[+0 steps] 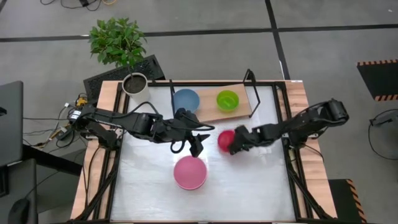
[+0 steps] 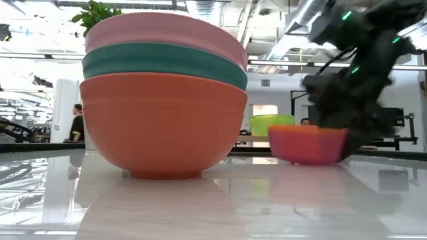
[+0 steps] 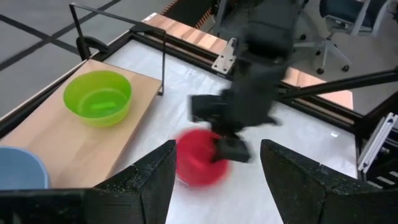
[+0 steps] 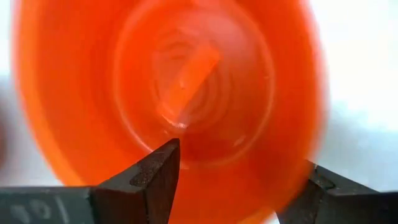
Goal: Place and stack bowls onto a shelf
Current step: Stack the small orange bowl on top of the small green bowl on the shelf
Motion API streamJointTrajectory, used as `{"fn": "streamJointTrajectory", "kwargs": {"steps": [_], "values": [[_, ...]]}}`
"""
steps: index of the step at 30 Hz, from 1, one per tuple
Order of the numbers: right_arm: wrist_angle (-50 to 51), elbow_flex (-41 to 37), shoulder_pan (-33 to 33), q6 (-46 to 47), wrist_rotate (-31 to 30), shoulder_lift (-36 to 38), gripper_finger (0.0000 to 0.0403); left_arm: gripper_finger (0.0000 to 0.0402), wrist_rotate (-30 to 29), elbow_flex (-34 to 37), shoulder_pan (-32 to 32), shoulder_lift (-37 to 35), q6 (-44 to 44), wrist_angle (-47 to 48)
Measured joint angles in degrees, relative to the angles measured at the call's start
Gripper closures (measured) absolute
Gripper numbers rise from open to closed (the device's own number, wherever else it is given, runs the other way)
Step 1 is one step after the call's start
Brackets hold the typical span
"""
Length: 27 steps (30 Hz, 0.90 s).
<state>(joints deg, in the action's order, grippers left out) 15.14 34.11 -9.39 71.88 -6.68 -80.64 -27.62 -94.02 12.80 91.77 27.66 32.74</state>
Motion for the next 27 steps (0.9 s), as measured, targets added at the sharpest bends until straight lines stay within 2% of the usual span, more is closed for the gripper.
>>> {"fn": "streamJointTrajectory", "kwargs": {"steps": [6,9,13,19,23,27], "values": [[7.00,5.13,-9.87,8.40,-0.05,4.61,0.0161,0.0184,-0.07,0.00,0.00,0.02,-1.54,0.04],[14.17,8.71,-12.56,10.07,-4.81,5.83,0.0161,0.0184,-0.61,0.00,-0.21,0.02,-2.37,0.01],[21.63,13.01,-12.63,9.03,-10.58,7.13,0.0161,0.0184,0.04,0.00,-0.33,0.02,-2.54,-0.05],[28.35,20.21,-15.26,6.34,-16.27,10.39,0.0161,0.0184,12.28,0.01,-0.97,3.32,-5.94,-0.70],[34.34,25.32,-19.94,9.74,-19.96,13.17,0.0161,0.0184,21.30,0.04,-1.27,8.49,-9.41,-6.57],[38.76,29.59,-26.46,14.37,-24.47,15.81,0.0161,0.0184,26.69,0.04,-1.41,14.17,-13.71,-12.91]]}}
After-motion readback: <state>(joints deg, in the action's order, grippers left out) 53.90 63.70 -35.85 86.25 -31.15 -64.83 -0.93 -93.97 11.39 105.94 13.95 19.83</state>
